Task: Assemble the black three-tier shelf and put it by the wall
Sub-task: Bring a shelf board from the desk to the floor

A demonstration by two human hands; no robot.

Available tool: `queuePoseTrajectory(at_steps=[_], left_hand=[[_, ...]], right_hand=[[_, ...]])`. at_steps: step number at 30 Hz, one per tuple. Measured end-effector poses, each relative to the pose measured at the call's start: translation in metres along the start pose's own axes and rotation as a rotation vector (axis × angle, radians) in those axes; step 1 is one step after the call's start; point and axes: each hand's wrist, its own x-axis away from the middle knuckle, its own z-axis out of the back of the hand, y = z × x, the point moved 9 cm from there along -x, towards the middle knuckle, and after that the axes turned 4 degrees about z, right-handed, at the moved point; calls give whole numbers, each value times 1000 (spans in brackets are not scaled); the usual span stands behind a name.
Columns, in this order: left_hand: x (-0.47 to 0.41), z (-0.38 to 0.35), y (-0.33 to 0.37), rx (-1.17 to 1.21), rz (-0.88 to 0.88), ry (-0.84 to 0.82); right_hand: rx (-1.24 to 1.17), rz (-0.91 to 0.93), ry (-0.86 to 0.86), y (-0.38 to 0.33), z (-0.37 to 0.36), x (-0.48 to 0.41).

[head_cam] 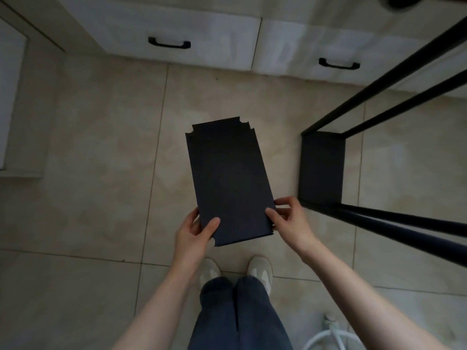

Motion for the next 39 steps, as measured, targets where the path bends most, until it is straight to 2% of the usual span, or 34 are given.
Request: queuePoseTrajectory(at_steps=[8, 17, 21, 25, 30, 39], left_hand=[[-114, -7, -48, -64, 46, 20], [-188, -3, -94, 12, 66, 66], [-207, 2, -109, -36, 98, 65], [-218, 3, -119, -132, 138, 51], [-220, 5, -129, -280, 125, 146], [-225, -4, -141, -304, 199, 114]], right_hand=[[88, -20, -29, 50, -41, -115], [93, 104, -22, 80, -80, -182], [106, 61, -23, 95, -87, -197], [217, 4, -81, 110, -97, -208], [258, -26, -83, 126, -106, -211], [363, -2, -57, 135, -111, -213]])
